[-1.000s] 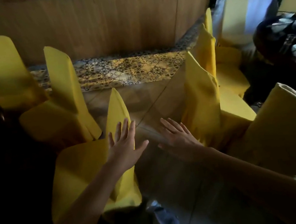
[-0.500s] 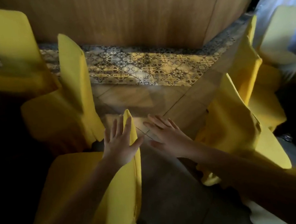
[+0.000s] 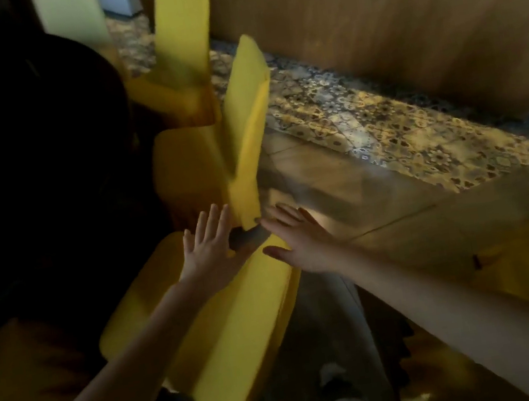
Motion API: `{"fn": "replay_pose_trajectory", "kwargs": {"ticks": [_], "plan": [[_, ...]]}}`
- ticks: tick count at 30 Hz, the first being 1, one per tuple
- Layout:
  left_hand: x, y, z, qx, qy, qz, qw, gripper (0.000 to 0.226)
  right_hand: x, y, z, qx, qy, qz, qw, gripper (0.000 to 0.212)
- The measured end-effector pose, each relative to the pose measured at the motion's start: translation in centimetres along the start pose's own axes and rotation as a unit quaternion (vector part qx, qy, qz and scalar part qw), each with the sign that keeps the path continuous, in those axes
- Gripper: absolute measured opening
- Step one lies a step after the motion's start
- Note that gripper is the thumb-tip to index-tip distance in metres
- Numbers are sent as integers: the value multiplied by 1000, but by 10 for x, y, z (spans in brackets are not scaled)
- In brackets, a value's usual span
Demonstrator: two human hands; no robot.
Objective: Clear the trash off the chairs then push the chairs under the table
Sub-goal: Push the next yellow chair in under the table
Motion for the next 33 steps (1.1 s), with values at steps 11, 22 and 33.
{"fn": "replay_pose_trajectory", "kwargs": {"ticks": [11, 22, 33], "plan": [[8, -21, 56, 47, 184, 27, 981, 87, 24, -3, -53, -112, 235, 86, 962, 65], [29, -87, 157, -30, 374, 150, 915, 82, 51, -39, -52, -83, 344, 130, 926, 81], [27, -96, 162, 110, 235, -2, 966, 92, 45, -55, -63, 21, 450, 157, 879, 93]]}}
Point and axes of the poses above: each hand's wrist, its own z-axis away from the middle knuckle, its own y-axis out of the back of the hand, x = y × z, the point moved 1 cm from there along -z, towards the middle knuckle, and after that the axes turned 11 degrees about z, right-handed, at the moved point
